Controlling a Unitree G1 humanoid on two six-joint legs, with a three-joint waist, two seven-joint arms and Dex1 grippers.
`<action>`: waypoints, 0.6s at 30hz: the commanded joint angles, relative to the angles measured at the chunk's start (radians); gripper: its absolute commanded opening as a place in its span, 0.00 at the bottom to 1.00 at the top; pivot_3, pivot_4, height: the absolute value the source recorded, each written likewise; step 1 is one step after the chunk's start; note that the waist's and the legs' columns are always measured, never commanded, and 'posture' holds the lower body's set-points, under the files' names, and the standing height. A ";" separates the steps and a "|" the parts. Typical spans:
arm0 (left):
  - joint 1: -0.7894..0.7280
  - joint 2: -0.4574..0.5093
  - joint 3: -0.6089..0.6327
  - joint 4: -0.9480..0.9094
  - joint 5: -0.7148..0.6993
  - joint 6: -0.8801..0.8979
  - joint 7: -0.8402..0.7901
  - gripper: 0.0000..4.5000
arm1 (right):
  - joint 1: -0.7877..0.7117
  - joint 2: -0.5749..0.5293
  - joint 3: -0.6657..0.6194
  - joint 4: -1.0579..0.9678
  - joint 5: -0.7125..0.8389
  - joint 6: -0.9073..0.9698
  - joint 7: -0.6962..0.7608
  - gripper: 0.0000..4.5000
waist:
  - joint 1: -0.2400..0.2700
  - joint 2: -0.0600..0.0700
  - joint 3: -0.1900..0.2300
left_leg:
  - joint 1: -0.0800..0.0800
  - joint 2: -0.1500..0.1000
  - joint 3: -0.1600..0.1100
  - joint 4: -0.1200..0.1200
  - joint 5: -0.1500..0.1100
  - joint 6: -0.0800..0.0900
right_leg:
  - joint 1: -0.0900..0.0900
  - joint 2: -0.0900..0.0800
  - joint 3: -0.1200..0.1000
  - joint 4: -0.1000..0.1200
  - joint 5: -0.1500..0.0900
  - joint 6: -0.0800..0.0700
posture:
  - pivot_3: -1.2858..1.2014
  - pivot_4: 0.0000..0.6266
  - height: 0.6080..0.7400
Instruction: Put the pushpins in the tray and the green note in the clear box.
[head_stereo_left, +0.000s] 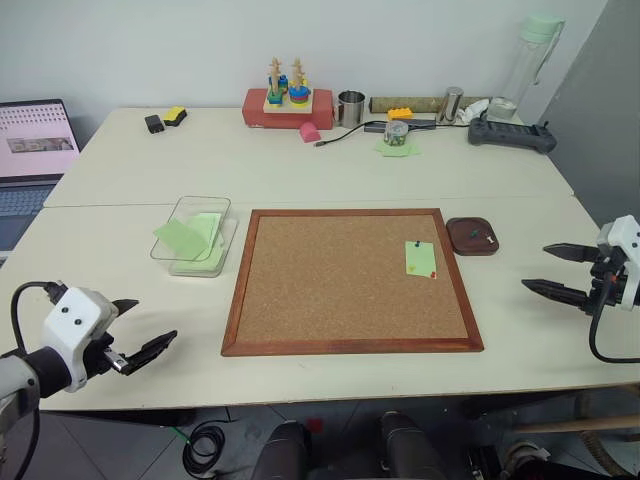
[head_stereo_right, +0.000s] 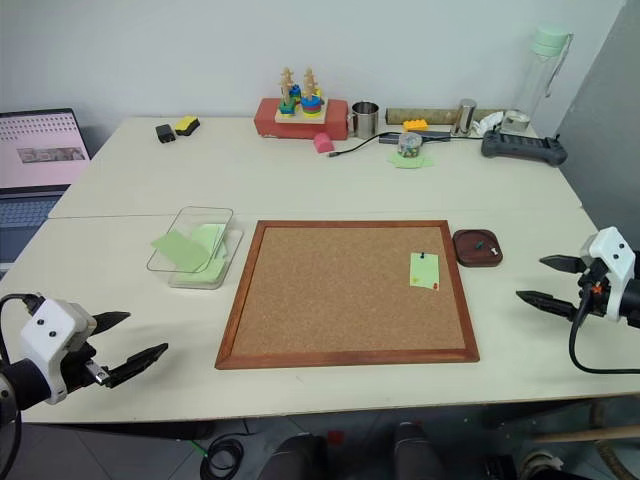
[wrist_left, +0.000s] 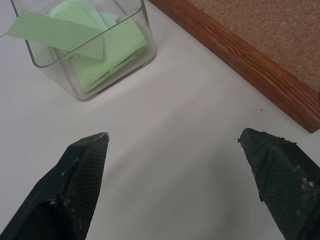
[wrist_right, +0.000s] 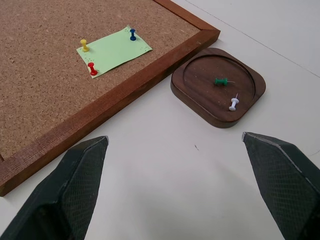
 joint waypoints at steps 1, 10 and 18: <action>0.010 -0.008 0.039 -0.015 -0.005 -0.016 -0.014 0.99 | -0.019 -0.006 -0.010 -0.006 -0.003 -0.019 0.007 1.00 | 0.000 0.000 0.000 | 0.000 0.000 0.000 0.000 0.000 0.000 | 0.000 0.000 0.000 0.000 0.000 0.000 | 0.52 0.24 1.00; 0.012 -0.003 0.044 -0.027 -0.025 0.030 -0.015 0.99 | -0.029 -0.006 -0.006 0.004 -0.008 -0.030 0.010 1.00 | 0.000 0.000 0.000 | 0.000 0.000 0.000 0.001 0.000 0.000 | 0.000 0.000 0.000 0.001 0.000 0.000 | 0.52 0.24 1.00; -0.021 -0.001 0.038 0.006 0.001 0.028 0.005 0.99 | -0.043 0.001 0.000 0.007 -0.016 -0.032 0.014 1.00 | 0.000 0.000 0.000 | 0.001 0.000 0.000 0.002 0.000 0.000 | 0.001 0.000 0.001 0.001 0.001 0.001 | 0.52 0.24 1.00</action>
